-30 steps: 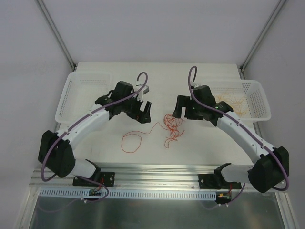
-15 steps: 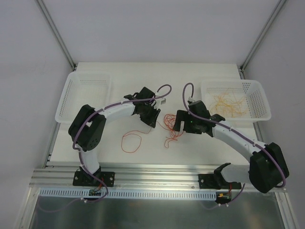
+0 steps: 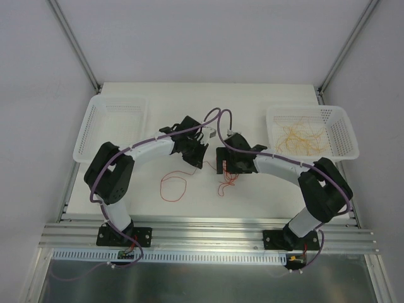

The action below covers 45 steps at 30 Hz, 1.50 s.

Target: Untangle the cables

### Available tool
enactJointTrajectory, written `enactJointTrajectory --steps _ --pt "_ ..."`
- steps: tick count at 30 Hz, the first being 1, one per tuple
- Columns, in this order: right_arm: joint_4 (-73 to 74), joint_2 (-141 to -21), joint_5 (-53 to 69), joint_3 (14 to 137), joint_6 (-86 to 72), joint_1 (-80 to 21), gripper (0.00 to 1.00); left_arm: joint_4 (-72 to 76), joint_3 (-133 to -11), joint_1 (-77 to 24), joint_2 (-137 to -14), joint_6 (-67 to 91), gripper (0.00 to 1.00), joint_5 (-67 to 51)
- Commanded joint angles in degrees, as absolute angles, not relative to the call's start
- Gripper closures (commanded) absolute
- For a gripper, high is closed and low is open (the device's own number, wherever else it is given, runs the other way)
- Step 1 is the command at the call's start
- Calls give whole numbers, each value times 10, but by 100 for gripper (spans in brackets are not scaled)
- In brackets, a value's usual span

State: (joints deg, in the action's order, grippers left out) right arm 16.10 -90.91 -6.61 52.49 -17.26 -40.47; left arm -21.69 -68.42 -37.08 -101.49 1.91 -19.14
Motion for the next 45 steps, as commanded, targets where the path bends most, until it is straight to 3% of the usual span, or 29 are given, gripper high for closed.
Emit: enactJointTrajectory --steps 1,10,13,14,17,21,28,37,40,44,45 --pt "201 -938 -148 567 -163 -430 6 -209 -672 -375 -973 27 100 -192" --pt "198 -960 -160 536 -162 -446 27 -209 -657 -364 -933 40 100 -153" --pt "193 -950 -158 525 -159 -446 42 -211 -652 -349 -927 48 100 -147" --pt "196 -948 -163 519 -158 -446 57 -210 -650 -344 -919 51 100 -149" --pt "202 -938 -177 505 -158 -444 81 -215 -643 -326 -890 59 100 -147" --pt "213 -902 -178 483 -159 -419 99 -242 -635 -288 -840 72 100 -137" --pt "242 -775 -152 434 -158 -334 99 -337 -671 -160 -726 89 100 -112" --pt "258 -673 -44 415 -164 -222 99 -420 -835 -71 -645 118 100 -102" --pt "265 -664 -12 424 -150 -216 91 -436 -893 -69 -648 118 100 -89" --pt "284 -663 31 435 -141 -217 66 -439 -938 -69 -655 128 100 -136" --pt "285 -660 32 432 -140 -218 65 -439 -941 -69 -657 130 100 -167"
